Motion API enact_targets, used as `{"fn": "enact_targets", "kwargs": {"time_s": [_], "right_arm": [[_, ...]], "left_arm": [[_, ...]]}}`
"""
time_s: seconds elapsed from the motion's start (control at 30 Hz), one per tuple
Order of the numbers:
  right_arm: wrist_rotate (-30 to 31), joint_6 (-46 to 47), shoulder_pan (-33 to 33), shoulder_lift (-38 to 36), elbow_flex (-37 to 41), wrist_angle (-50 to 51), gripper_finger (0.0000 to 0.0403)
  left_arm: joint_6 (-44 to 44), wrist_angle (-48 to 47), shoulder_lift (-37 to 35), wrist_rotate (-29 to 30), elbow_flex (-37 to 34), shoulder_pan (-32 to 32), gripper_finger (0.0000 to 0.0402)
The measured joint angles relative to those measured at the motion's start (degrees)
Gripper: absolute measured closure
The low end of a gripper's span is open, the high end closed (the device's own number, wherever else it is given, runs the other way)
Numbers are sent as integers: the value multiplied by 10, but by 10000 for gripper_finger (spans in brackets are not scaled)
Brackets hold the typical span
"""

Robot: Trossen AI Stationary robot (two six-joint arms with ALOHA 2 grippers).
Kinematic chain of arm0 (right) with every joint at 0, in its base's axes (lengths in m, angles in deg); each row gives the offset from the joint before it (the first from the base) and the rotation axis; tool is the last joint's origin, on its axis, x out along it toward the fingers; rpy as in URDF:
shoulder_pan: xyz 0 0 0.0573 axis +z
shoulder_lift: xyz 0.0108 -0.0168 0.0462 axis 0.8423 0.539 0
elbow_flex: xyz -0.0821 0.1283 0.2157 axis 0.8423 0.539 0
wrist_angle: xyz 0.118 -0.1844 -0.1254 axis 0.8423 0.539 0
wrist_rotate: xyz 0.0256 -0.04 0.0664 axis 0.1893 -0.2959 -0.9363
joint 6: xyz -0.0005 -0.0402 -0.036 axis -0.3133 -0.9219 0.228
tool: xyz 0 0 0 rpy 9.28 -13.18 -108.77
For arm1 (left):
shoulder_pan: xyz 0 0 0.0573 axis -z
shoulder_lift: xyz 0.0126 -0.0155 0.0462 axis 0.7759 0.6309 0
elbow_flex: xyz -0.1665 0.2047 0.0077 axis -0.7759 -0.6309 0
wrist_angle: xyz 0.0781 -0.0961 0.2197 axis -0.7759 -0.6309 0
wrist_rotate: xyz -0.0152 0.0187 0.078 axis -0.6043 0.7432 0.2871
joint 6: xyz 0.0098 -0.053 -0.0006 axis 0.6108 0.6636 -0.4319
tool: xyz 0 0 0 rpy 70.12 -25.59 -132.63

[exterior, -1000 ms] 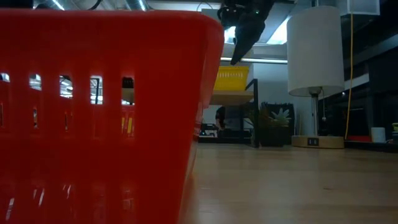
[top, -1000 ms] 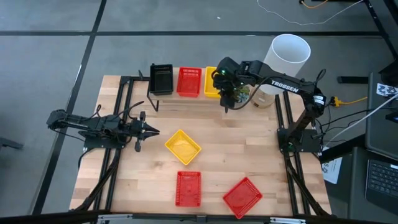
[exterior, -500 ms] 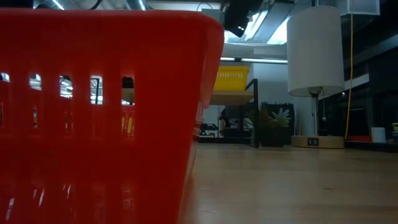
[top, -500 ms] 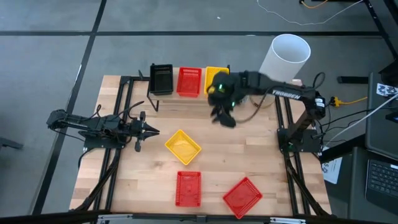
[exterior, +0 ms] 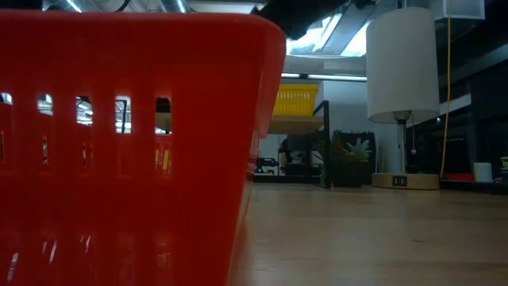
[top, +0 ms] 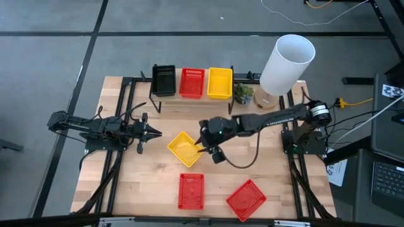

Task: Stack baskets on shelf by color
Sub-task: Stack the yellow bin on the other yellow bin on the shelf

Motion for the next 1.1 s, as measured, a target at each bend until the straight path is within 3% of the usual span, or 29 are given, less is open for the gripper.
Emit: {"fn": "enact_targets", "kwargs": {"time_s": [0.17,0.4,0.53,0.7,1.1], "right_arm": [[1,-13,5,55,9,-25,248],[-11,-29,17,146,-65,39,248],[-13,-45,33,156,-81,73,248],[26,-58,35,165,-81,88,248],[10,-41,26,226,-81,91,248]], "left_arm": [[0,0,0,0,0,0,370],[1,0,0,0,0,0,370],[0,0,0,0,0,0,370],[0,0,0,0,0,0,370],[0,0,0,0,0,0,370]]}}
